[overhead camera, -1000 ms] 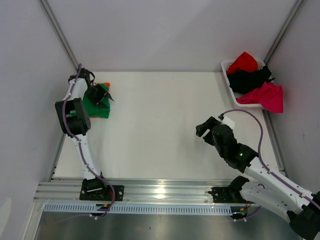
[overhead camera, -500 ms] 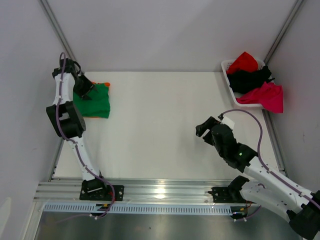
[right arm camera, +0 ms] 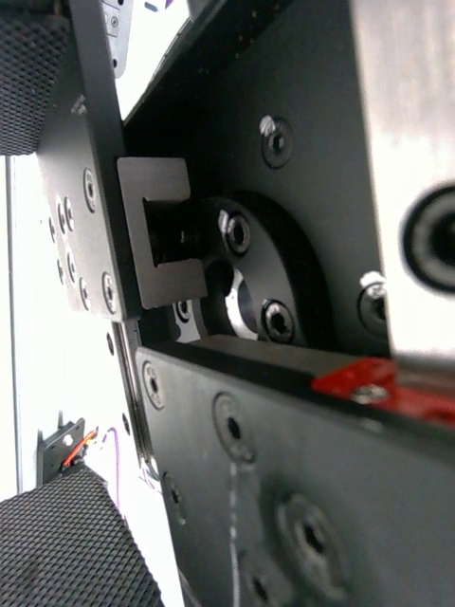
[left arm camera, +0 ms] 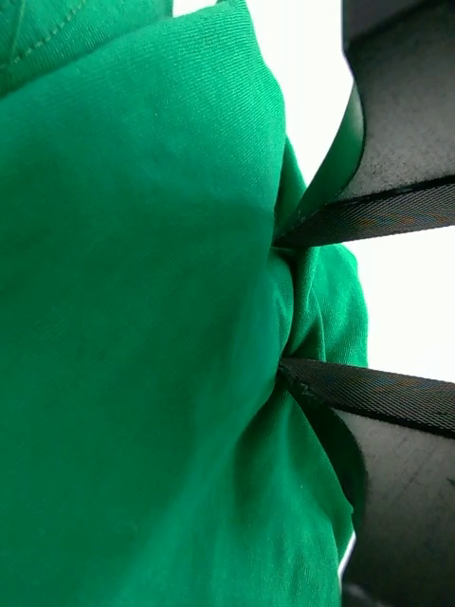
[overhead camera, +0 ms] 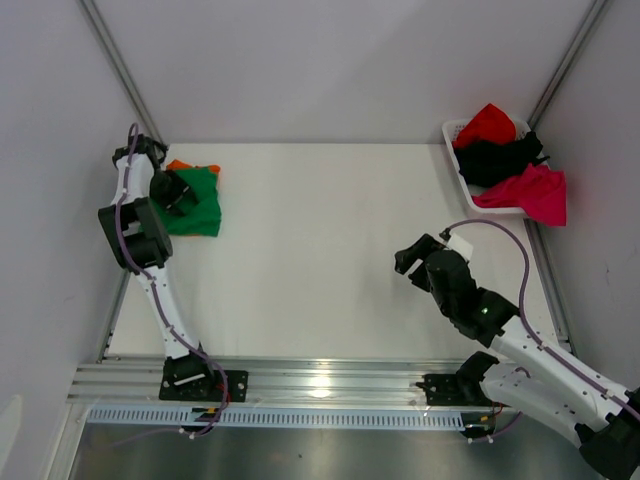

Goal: Fold and stack the t-shirts
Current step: Neatly place the folded tshirt to the corner

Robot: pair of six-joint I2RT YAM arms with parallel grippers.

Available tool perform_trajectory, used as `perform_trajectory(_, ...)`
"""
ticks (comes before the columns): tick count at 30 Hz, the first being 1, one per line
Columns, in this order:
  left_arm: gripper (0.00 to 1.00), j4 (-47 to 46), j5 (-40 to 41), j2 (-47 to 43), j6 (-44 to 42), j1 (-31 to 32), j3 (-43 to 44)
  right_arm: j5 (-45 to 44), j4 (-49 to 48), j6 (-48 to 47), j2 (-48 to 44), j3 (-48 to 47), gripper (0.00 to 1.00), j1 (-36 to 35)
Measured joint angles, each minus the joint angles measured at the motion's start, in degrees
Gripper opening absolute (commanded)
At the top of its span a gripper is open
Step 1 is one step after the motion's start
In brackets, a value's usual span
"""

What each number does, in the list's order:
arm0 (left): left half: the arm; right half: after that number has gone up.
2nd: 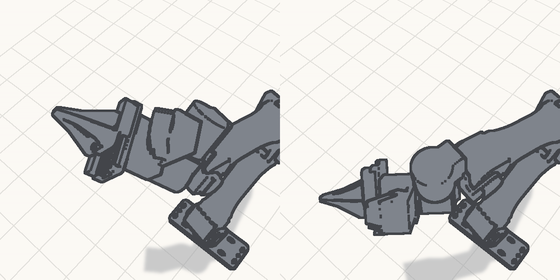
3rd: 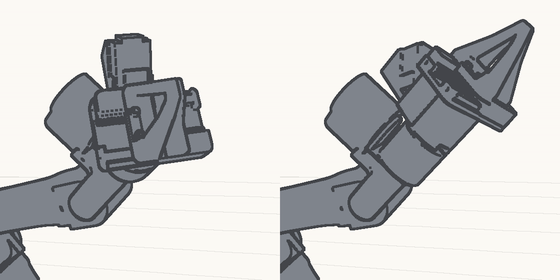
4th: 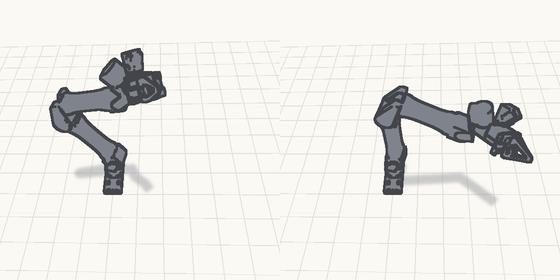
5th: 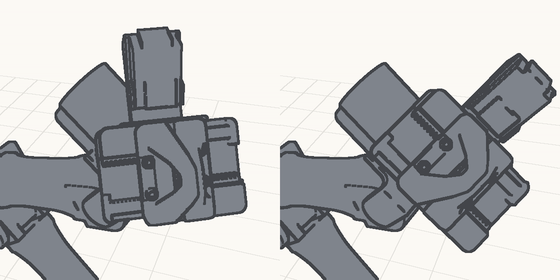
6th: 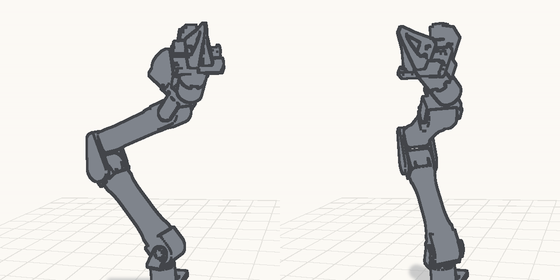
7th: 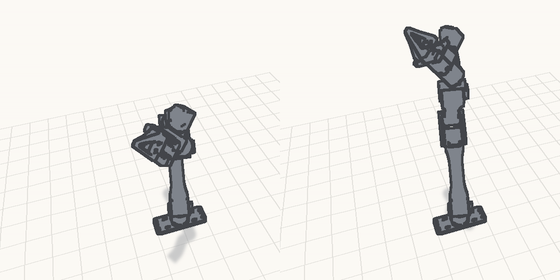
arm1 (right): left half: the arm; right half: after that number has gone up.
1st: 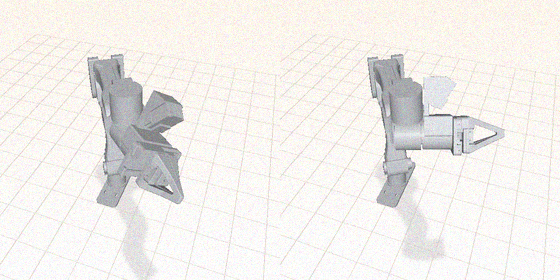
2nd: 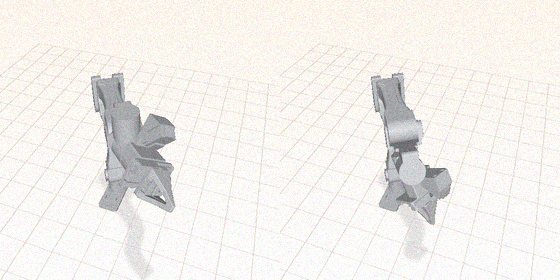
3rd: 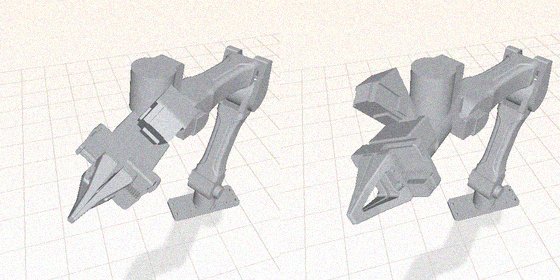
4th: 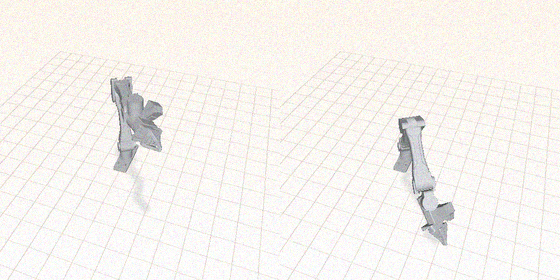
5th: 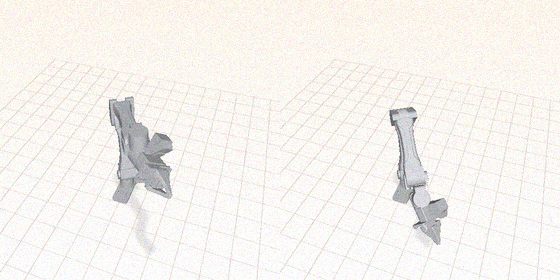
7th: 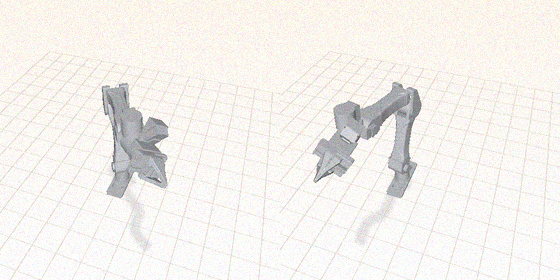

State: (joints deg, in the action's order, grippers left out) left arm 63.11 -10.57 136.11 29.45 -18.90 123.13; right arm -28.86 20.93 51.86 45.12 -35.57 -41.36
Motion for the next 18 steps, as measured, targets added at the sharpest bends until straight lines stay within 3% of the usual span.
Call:
perform_trajectory(12, 0.52, 0.52, -1.18, -0.15, -1.05, -0.15, 0.02, -0.24, 0.85, 0.15, -0.66, 0.0, 0.8, 0.0)
perform_trajectory(18, 0.54, 0.17, -0.07, -5.2, -0.98, -0.96, -0.04, -0.22, 0.79, 0.15, -0.85, 0.0, 0.8, 0.0)
